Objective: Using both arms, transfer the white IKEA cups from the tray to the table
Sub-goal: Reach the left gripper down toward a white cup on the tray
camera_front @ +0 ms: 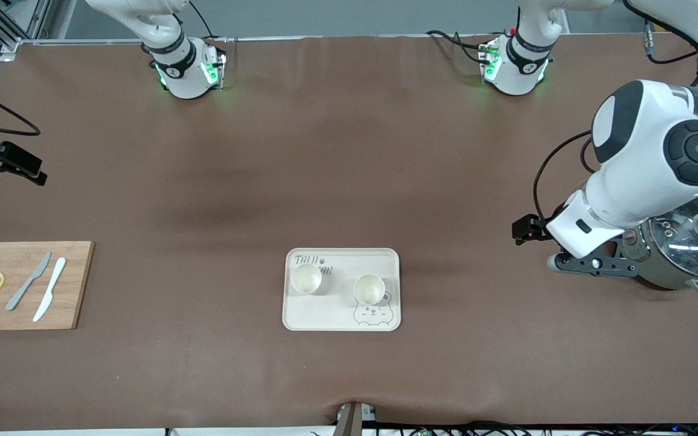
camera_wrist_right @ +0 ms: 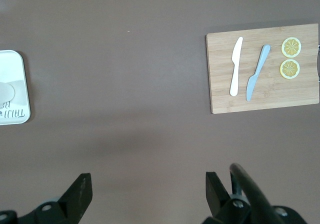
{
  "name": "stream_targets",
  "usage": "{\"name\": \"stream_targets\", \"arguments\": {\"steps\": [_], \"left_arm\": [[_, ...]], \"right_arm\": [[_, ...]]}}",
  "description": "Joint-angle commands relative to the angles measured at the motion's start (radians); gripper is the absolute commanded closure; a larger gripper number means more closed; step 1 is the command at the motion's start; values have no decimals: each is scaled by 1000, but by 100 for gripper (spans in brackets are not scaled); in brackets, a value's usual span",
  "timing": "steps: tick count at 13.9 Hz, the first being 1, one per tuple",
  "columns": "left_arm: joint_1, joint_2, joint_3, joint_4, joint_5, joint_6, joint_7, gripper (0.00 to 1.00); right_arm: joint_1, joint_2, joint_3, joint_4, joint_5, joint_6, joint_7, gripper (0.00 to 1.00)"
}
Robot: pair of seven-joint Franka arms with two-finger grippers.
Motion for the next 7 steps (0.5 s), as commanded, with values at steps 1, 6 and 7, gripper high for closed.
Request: {"name": "stream_targets", "arguments": {"steps": [1,6,7], "left_arm": [[-1,13,-2,10,-5,-8,-10,0],[-51,76,-16,7,1,111,-62,0],[-85,120,-7,28,32,124,-85,0]], "right_arm": [[-22,-30,12,-27,13,-1,-2,0],[-22,-30,14,-27,13,-2,-2,0],[-22,-30,14,-27,13,-1,-2,0]]}}
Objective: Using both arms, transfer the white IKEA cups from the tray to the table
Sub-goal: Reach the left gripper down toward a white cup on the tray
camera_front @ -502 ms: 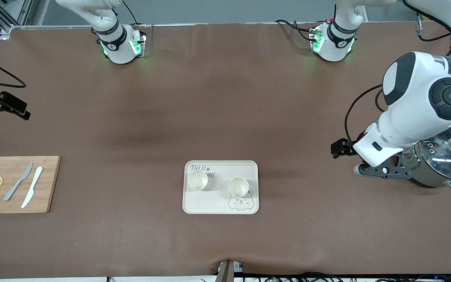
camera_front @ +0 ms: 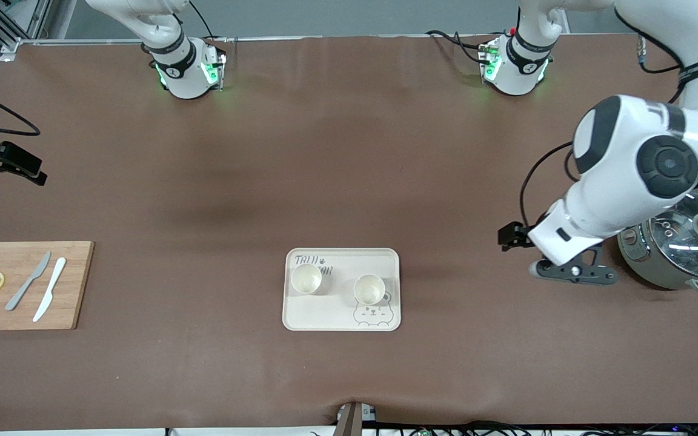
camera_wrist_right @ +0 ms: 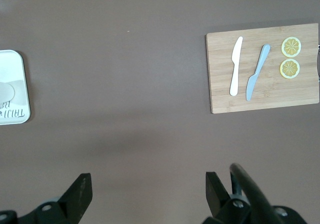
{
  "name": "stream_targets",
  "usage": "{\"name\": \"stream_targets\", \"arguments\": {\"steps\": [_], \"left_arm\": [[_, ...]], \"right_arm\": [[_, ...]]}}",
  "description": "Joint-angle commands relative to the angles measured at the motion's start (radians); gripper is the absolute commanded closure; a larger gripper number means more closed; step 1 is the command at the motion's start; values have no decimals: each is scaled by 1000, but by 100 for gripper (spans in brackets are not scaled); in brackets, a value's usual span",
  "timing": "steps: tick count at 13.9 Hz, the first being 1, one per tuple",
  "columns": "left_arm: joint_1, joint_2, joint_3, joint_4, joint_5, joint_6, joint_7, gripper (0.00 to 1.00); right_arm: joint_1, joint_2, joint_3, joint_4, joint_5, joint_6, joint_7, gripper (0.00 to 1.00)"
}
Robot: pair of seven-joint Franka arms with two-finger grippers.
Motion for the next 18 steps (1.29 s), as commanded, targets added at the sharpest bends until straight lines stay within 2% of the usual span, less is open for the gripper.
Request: {"name": "stream_targets", "arguments": {"steps": [1,2,8,13,15,18], "left_arm": [[-59,107,8,102,44,43,-69,0],[-79,141,7,147,42,43,-101,0],[-207,284,4,247,39,89,-210,0],[-274,402,7,273,41,259,-256,0],[-306,465,36,323,39,272,-254,0],[-313,500,44,351,39,325,-254,0]], "right_arm": [[-22,-30,14,-27,13,-2,-2,0],[-22,-30,14,-27,13,-2,-2,0],[-23,-30,12,-27,13,-2,-2,0],[-25,-24,12,-24,13,-9,-9,0],[-25,-21,11,-21,12,-2,-15,0],[-17,1,12,-21,12,11,-16,0]]}}
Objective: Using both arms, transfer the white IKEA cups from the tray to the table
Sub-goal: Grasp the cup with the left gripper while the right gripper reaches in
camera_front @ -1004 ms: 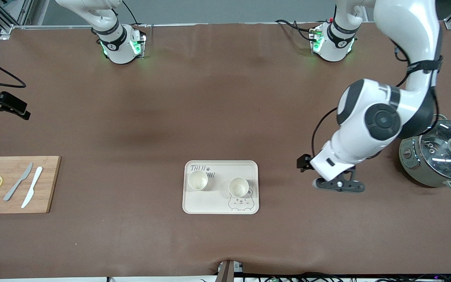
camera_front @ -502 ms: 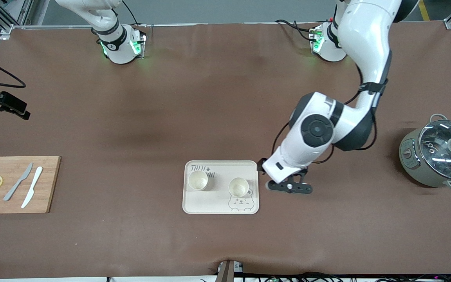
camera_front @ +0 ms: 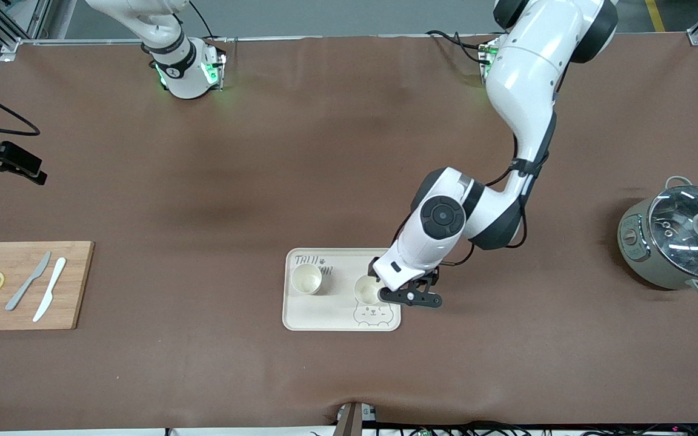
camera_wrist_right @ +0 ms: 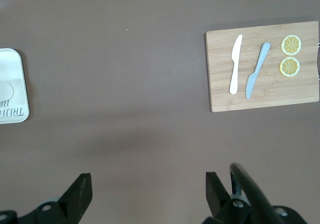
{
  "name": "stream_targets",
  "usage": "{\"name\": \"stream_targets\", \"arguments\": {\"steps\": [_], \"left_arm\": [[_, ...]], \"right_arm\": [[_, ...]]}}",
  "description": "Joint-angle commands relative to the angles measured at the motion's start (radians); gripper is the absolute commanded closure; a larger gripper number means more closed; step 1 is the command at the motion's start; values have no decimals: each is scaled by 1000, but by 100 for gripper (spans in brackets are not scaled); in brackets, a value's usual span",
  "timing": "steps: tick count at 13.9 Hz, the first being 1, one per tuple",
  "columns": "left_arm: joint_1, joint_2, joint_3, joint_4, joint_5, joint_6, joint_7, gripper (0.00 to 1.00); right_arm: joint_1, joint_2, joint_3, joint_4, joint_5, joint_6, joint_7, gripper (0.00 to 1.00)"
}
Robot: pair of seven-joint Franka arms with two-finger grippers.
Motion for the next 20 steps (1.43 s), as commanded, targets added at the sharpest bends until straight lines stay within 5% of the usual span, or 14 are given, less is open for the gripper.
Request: {"name": "stream_targets", "arguments": {"steps": [1,10,13,20], "left_arm": [[-16,51,19,68,20,36,-14,0],[-39,127,71,93,20,172,-14,0],[-48,127,83,93,20,172,-14,0],[-58,122,80,76,23,175,-34,0]], "right_arm": [[-12,10,14,-15,12,15,-13,0],[79,181,17,14,114,140,8,0],[122,228,17,18,180,196,111,0],[287,362,17,21,179,411,361,0]]}}
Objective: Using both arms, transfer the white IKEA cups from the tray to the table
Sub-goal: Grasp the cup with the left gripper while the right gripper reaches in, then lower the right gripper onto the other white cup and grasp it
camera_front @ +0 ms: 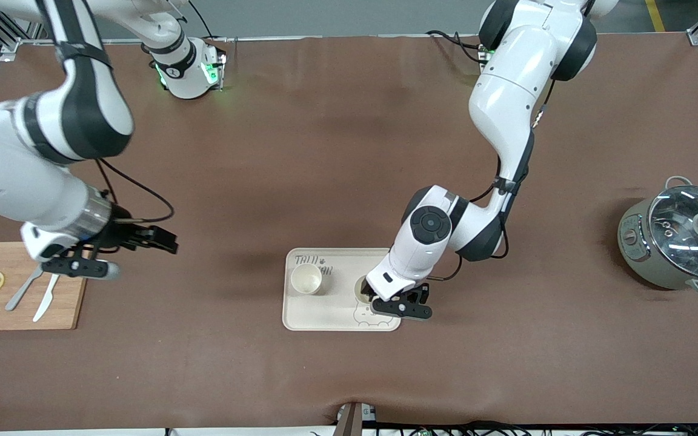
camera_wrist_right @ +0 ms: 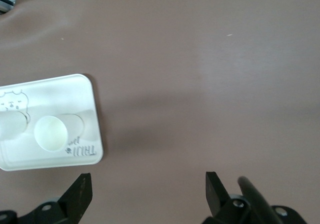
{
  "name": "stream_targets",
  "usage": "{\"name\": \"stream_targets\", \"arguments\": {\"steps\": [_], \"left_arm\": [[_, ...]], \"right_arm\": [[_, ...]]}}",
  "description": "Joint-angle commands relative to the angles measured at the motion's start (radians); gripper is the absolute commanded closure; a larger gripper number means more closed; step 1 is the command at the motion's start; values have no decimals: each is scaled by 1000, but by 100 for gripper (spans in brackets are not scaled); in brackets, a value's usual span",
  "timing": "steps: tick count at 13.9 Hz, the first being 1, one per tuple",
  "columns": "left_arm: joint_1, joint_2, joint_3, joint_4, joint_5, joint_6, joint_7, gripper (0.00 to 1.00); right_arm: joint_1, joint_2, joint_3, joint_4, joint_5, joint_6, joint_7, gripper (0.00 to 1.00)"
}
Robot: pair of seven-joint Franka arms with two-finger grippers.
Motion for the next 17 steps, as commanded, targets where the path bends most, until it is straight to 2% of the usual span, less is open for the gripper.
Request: {"name": "stream_targets", "arguments": {"steps": [1,6,7,8,15,17], "left_arm": [[-12,14,13,14,23,2,-31,0],[-33,18,15,-23,32,2,-24,0],[-35,20,13,-29,21,2,-37,7],[-39,17,13,-32,21,-4,-50,99],[-29,20,15,-32,31,-4,-21,100],[3,5,16,-32,29,-7,-37,100]], "right_arm": [[73,72,-6,30,13,67,114,0],[186,222,-8,74,4,241,298,0],[200,254,-9,88,-1,262,320,0],[214,280,-9,99,-1,268,327,0],[257,380,-9,110,1,366,337,0],[259,400,-9,110,4,394,337,0]]}}
